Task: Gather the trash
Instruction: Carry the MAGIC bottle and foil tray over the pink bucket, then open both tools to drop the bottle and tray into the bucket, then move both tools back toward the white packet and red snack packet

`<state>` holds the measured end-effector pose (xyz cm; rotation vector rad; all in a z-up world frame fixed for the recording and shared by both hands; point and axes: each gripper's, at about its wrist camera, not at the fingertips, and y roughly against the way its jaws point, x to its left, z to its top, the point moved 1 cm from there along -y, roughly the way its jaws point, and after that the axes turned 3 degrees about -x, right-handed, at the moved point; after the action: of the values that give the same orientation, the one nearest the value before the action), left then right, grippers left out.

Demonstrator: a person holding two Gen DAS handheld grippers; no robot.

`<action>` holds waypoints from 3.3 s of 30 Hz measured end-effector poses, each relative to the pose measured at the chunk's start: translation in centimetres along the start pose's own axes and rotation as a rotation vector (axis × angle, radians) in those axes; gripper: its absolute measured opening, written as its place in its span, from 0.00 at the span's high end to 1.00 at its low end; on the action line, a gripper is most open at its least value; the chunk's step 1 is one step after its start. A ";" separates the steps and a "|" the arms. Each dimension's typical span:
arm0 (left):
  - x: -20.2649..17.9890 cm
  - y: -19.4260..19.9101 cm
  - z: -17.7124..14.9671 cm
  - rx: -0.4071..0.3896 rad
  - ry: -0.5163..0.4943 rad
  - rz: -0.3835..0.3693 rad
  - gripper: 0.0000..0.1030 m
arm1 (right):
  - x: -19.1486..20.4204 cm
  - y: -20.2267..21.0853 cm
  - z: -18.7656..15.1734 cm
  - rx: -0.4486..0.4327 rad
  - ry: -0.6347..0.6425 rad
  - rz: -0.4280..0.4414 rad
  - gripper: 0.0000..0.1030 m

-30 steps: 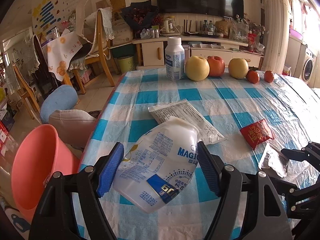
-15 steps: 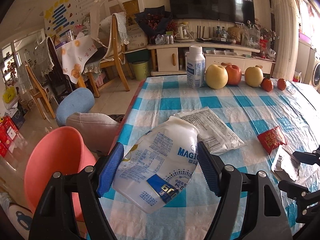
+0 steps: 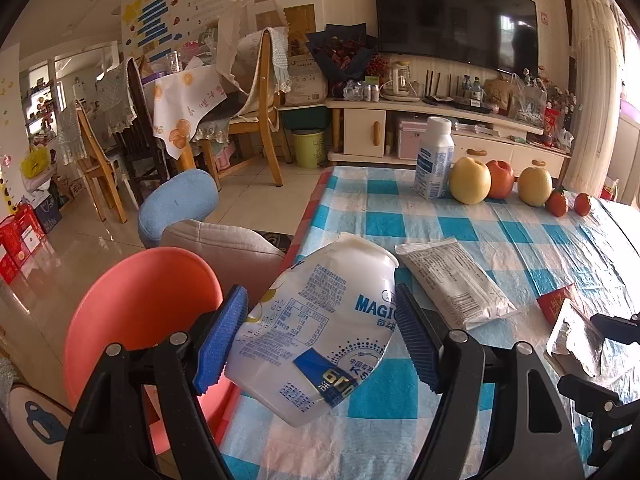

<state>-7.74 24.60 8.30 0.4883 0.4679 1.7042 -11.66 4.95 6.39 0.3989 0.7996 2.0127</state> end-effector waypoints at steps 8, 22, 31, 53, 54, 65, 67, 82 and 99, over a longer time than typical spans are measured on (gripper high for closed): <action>4.3 -0.1 0.4 -0.013 0.088 0.061 0.28 | 2.9 -0.6 2.3 -0.015 0.061 0.024 0.38; 11.0 -0.7 0.3 -0.010 0.239 0.128 0.28 | 8.9 -2.8 6.3 -0.036 0.171 0.088 0.38; 14.3 -1.7 -0.3 0.006 0.318 0.170 0.28 | 13.1 -4.8 9.0 -0.046 0.235 0.139 0.38; 20.3 -4.4 -2.9 0.039 0.496 0.242 0.28 | 21.0 -10.9 12.6 -0.037 0.411 0.219 0.37; 20.3 -4.6 -2.9 0.040 0.496 0.244 0.28 | 21.2 -11.3 12.6 -0.037 0.421 0.218 0.37; 20.2 -4.4 -2.7 0.039 0.514 0.265 0.09 | 20.7 -11.7 11.2 -0.041 0.419 0.177 0.14; 20.0 -4.5 -2.7 0.044 0.505 0.277 0.08 | 19.9 -11.3 10.9 -0.045 0.399 0.152 0.13; 17.2 -4.0 -1.4 0.060 0.424 0.257 0.08 | 13.8 -8.4 7.6 -0.029 0.203 0.078 0.12; 11.8 -3.9 0.7 0.073 0.278 0.222 0.08 | 9.3 -6.0 4.9 -0.025 0.113 0.010 0.12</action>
<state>-6.20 36.89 7.45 0.3666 0.6998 1.9864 -10.11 17.02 5.69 0.2768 0.8419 2.0669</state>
